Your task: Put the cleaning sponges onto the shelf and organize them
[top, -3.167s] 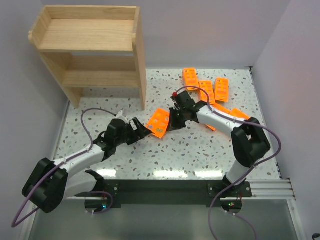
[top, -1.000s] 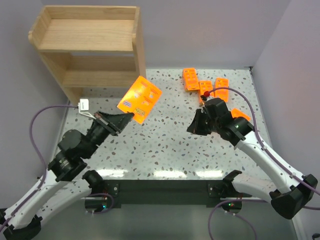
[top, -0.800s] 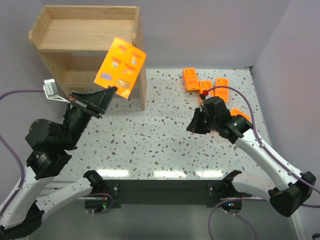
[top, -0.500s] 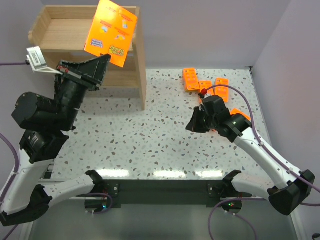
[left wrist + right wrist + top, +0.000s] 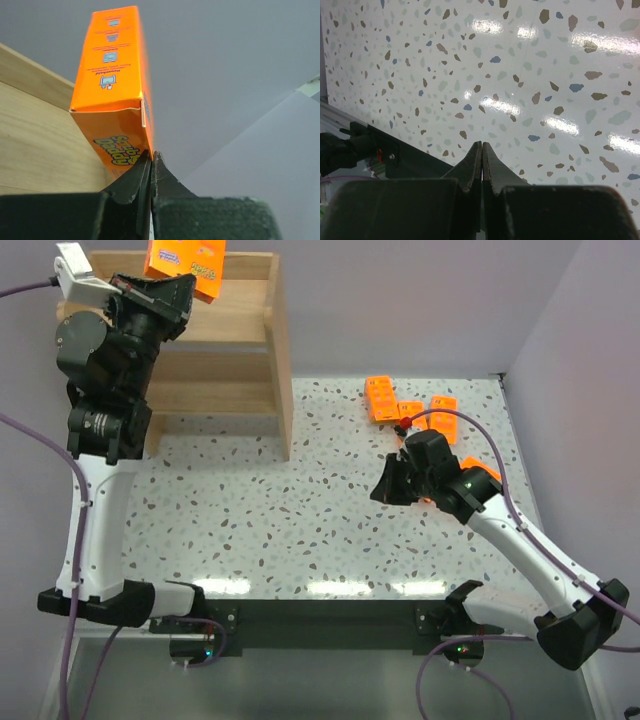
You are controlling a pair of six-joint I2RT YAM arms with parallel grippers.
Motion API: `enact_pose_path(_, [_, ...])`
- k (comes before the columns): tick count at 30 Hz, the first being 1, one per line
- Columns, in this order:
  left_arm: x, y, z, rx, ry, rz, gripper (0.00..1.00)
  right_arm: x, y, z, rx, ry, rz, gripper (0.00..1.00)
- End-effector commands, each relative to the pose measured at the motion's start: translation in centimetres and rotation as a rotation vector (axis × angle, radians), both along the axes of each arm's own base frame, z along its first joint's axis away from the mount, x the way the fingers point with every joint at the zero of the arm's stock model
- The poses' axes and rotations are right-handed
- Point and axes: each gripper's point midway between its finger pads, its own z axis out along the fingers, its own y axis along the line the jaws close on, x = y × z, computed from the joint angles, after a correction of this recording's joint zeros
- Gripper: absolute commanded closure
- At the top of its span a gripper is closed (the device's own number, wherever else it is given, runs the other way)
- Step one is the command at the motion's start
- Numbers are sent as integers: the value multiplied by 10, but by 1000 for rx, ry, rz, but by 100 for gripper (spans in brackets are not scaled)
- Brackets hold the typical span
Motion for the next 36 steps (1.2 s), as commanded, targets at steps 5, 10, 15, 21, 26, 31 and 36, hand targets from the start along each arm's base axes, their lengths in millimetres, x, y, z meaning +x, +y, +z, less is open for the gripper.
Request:
enact_pose_path(5, [30, 71, -33, -149, 23, -130, 100, -1, -5, 21, 6, -70, 24, 100])
enact_pose_path(10, [50, 117, -68, -228, 87, -179, 100, -3, -5, 12, -3, -55, 32, 100])
enact_pose_path(15, [60, 137, -78, -272, 125, -191, 100, 0, -1, 7, -4, -42, 43, 100])
enact_pose_path(21, [63, 159, -100, -361, 176, -138, 100, 6, 5, 8, 6, -45, 57, 100])
enact_pose_path(26, [64, 177, -113, -450, 181, -65, 100, 10, 7, 10, -1, -56, 64, 100])
enact_pose_path(31, [63, 196, -120, -489, 167, 30, 100, 11, 7, 12, 0, -62, 60, 100])
enact_pose_path(36, [68, 206, -120, -512, 157, 52, 100, 10, 5, 11, -4, -59, 58, 100])
